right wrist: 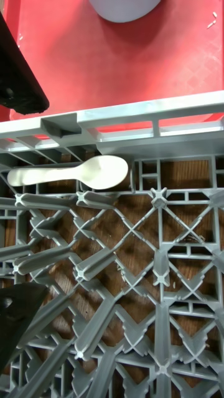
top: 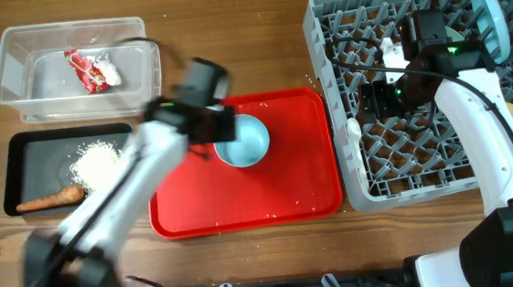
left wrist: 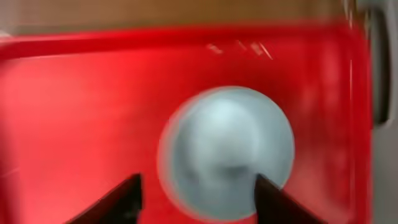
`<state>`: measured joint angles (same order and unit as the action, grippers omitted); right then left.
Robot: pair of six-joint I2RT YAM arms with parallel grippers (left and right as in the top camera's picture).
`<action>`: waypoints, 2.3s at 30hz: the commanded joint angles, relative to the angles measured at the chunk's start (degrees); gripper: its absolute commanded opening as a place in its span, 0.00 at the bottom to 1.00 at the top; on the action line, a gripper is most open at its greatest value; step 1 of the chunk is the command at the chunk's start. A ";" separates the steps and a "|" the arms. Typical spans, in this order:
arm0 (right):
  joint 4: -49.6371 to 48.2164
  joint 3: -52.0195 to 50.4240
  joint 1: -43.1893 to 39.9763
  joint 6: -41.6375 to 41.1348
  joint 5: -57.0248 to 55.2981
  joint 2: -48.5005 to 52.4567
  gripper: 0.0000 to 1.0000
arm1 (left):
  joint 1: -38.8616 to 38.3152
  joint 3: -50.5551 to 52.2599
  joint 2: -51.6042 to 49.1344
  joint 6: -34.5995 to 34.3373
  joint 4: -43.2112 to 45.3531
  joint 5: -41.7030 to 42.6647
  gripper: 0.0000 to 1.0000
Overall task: Sort waste into correct bins and load items into the dishwasher rack
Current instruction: 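Set the emptied blue bowl down on the red tray with the left gripper, then grasp the blue bowl on the red tray with the right gripper, then place the blue bowl upside down in the dish rack with the right gripper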
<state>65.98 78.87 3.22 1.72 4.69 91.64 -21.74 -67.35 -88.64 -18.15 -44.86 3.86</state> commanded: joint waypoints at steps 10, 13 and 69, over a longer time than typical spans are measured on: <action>-7.52 13.99 18.23 -5.68 13.62 2.16 0.83 | 32.06 -0.13 13.09 -2.49 -13.94 2.73 0.93; -6.88 13.97 24.09 -11.15 9.90 8.85 0.80 | 32.13 -0.13 12.98 -2.49 -13.94 2.71 0.94; -26.84 14.43 10.62 -4.94 -76.39 28.06 0.04 | 32.13 -0.09 12.90 -2.51 -14.34 2.73 0.95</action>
<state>38.57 93.65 12.51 -2.31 -72.14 118.54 10.13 -67.46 -75.22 -20.12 -59.59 5.89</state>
